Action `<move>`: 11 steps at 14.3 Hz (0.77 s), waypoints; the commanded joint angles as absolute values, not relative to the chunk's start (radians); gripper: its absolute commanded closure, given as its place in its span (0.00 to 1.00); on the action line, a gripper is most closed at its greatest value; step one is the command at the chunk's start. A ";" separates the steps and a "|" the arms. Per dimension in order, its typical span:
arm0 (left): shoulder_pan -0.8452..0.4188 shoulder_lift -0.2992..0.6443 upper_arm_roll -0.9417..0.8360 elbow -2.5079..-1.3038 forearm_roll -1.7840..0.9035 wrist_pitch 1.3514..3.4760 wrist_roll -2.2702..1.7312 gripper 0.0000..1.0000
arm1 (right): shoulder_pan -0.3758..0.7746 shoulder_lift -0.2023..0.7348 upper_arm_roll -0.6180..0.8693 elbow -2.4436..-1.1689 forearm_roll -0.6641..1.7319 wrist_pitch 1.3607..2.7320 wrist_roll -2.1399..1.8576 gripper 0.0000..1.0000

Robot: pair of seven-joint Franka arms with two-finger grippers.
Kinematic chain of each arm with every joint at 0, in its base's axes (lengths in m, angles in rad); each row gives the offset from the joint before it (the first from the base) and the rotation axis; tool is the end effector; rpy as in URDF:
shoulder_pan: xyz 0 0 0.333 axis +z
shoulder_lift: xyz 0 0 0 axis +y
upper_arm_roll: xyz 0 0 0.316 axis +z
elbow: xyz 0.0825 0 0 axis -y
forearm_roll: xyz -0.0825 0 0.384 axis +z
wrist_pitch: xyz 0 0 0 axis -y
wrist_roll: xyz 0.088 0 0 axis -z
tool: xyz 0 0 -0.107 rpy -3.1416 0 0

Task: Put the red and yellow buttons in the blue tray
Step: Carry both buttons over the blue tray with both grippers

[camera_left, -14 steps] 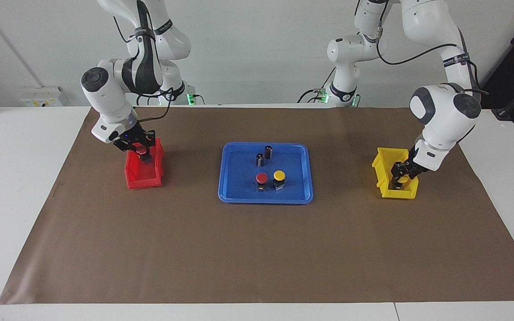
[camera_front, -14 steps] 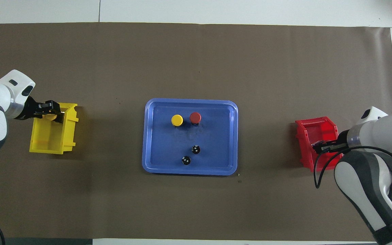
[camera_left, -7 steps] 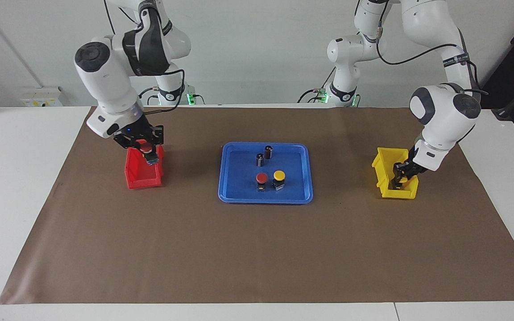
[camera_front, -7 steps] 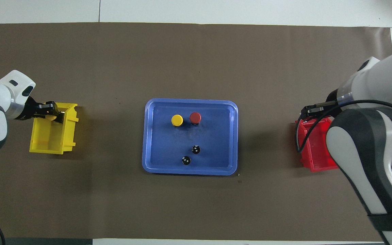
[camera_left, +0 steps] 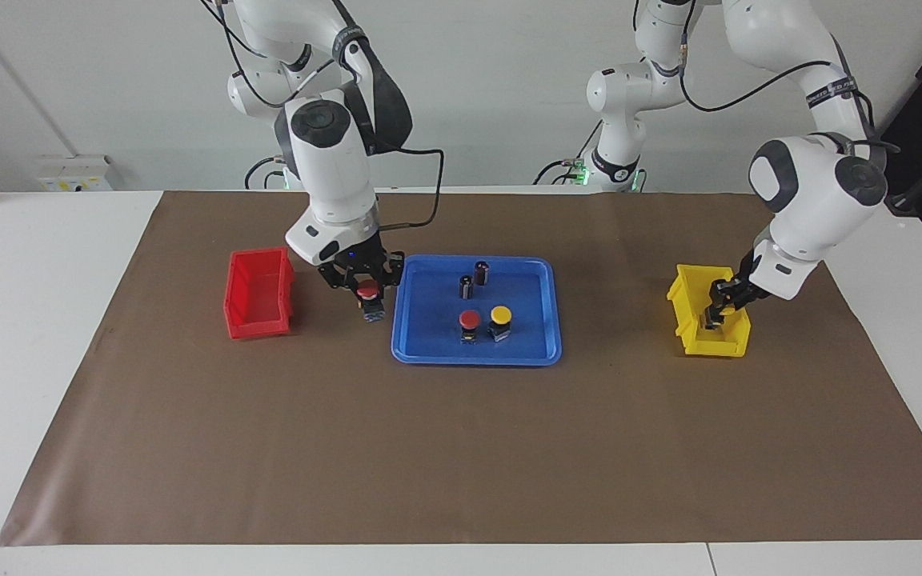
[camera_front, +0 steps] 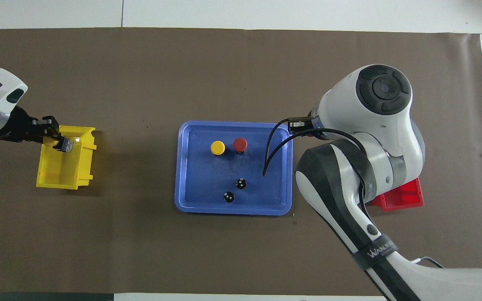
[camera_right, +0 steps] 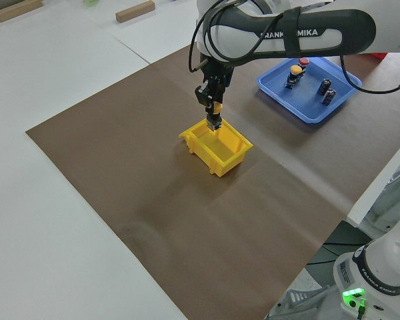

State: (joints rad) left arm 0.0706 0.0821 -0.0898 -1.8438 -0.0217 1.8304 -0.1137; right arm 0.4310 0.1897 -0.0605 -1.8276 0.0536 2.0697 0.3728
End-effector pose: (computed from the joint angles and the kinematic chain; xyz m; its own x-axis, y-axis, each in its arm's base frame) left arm 0.5741 -0.0116 0.4703 0.9902 0.0996 -0.0977 0.1016 -0.9947 0.0167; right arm 0.5726 0.2274 0.4344 0.9990 -0.0262 0.0353 -0.0243 -0.9983 -0.0535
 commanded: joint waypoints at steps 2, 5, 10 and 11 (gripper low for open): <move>0.057 0.060 -0.254 -1.753 -0.034 1.724 -0.373 0.99 | 0.486 0.270 -0.061 -1.810 0.069 2.117 0.442 0.79; 0.054 0.083 -0.405 -1.773 -0.034 1.857 -0.610 0.99 | 0.541 0.302 -0.060 -1.822 0.071 2.138 0.488 0.79; -0.028 0.161 -0.515 -1.789 0.093 1.949 -0.874 0.99 | 0.567 0.298 -0.060 -1.887 0.072 2.186 0.500 0.73; -0.026 0.176 -0.541 -1.796 0.107 1.972 -0.905 0.99 | 0.565 0.298 -0.060 -1.887 0.072 2.184 0.500 0.62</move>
